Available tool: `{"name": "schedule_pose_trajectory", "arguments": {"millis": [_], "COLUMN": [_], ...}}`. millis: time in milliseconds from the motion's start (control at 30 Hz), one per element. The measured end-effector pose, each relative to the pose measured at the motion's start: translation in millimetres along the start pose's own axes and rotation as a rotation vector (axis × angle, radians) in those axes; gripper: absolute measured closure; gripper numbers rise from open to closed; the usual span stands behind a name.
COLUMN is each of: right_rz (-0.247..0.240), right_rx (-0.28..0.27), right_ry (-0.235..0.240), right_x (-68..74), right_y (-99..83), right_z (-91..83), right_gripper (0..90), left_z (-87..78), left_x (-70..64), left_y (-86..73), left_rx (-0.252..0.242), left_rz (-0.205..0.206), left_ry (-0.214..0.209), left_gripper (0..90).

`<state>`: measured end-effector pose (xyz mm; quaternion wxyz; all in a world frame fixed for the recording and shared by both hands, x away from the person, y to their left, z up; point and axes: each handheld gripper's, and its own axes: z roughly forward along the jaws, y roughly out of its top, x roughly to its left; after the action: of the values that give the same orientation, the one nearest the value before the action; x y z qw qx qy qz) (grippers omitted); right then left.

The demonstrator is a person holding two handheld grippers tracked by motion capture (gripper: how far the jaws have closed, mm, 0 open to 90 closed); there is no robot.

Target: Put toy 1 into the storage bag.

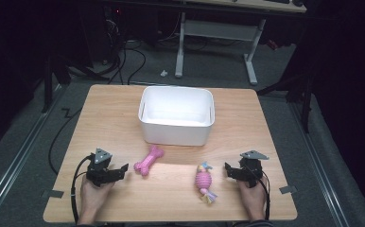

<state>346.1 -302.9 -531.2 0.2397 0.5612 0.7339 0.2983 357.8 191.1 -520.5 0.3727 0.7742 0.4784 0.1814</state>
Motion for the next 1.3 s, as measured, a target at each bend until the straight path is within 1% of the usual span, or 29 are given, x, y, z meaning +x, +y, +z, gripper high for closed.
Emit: {"name": "schedule_pose_trajectory", "arguments": {"millis": [133,200,233,267,300,333,367,433,467,500,600,667,767,800,900,1000,1033,1067,1167,1300], "right_rz": [0.0,0.0,0.0,-0.001,-0.001,0.0,0.0,-0.001,-0.001,-0.001,-0.001,-0.002,-0.001,-0.001,-0.001,-0.002,-0.003,-0.003,-0.003,-0.005], "right_rx": [0.0,0.0,0.0,0.0,0.0,0.0,0.0,0.0,0.0,0.0,-0.001,-0.001,-0.001,-0.001,-0.001,-0.002,-0.002,-0.002,-0.002,-0.001], "right_ry": [0.0,0.0,0.001,0.0,0.0,0.001,0.001,0.001,0.001,0.001,0.001,0.001,0.002,0.002,0.003,0.004,0.005,0.005,0.007,0.008], "right_x": [0.0,0.1,0.1,0.1,0.1,0.1,0.1,0.1,0.1,0.1,0.1,0.1,0.2,0.2,0.3,0.4,0.4,0.4,0.6,0.7], "right_y": [0.0,-0.1,-0.1,-0.1,-0.1,-0.1,-0.1,-0.1,-0.1,-0.1,-0.1,-0.1,-0.3,-0.3,-0.4,-0.5,-0.5,-0.5,-0.6,-0.7], "right_z": [0.0,0.0,0.0,0.0,0.0,-0.1,-0.1,-0.1,-0.1,-0.1,-0.1,-0.1,-0.2,-0.2,-0.4,-0.5,-0.5,-0.5,-0.7,-0.8], "right_gripper": [17.2,17.2,17.2,17.2,17.2,17.3,17.3,17.2,17.3,17.3,17.3,17.3,17.3,17.3,17.5,17.8,17.8,17.8,18.1,18.1], "left_z": [-7.3,-9.8,-11.1,-11.1,-13.6,-15.1,-15.1,-18.0,-19.6,-21.5,-22.5,-23.5,-23.3,-23.3,-21.2,-18.1,-16.9,-16.9,-12.6,-8.6], "left_x": [-3.9,-6.6,-7.9,-7.9,-12.2,-13.7,-13.7,-17.3,-19.9,-22.6,-25.8,-30.4,-37.0,-37.0,-44.6,-50.4,-52.4,-52.4,-58.8,-62.7], "left_y": [3.1,4.4,5.3,5.3,7.0,8.4,8.4,10.9,12.5,15.4,18.1,22.0,27.5,27.5,33.2,37.3,38.6,38.6,43.8,48.2], "left_rx": [-0.012,-0.011,-0.011,-0.011,-0.008,-0.008,-0.008,-0.015,-0.019,-0.021,-0.025,-0.023,-0.015,-0.015,-0.01,-0.001,0.005,0.005,0.014,0.026], "left_rz": [0.0,0.008,0.019,0.019,0.03,0.043,0.043,0.05,0.048,0.056,0.058,0.069,0.085,0.085,0.103,0.119,0.121,0.121,0.134,0.144], "left_ry": [-0.024,-0.028,-0.024,-0.024,-0.027,-0.024,-0.024,-0.034,-0.046,-0.054,-0.061,-0.068,-0.079,-0.079,-0.093,-0.095,-0.101,-0.101,-0.102,-0.107], "left_gripper": [23.3,23.9,24.0,24.1,24.2,24.3,24.3,24.3,24.4,24.4,24.4,24.4,24.6,24.9,25.1,24.9,24.8,24.7,24.5,24.3]}}
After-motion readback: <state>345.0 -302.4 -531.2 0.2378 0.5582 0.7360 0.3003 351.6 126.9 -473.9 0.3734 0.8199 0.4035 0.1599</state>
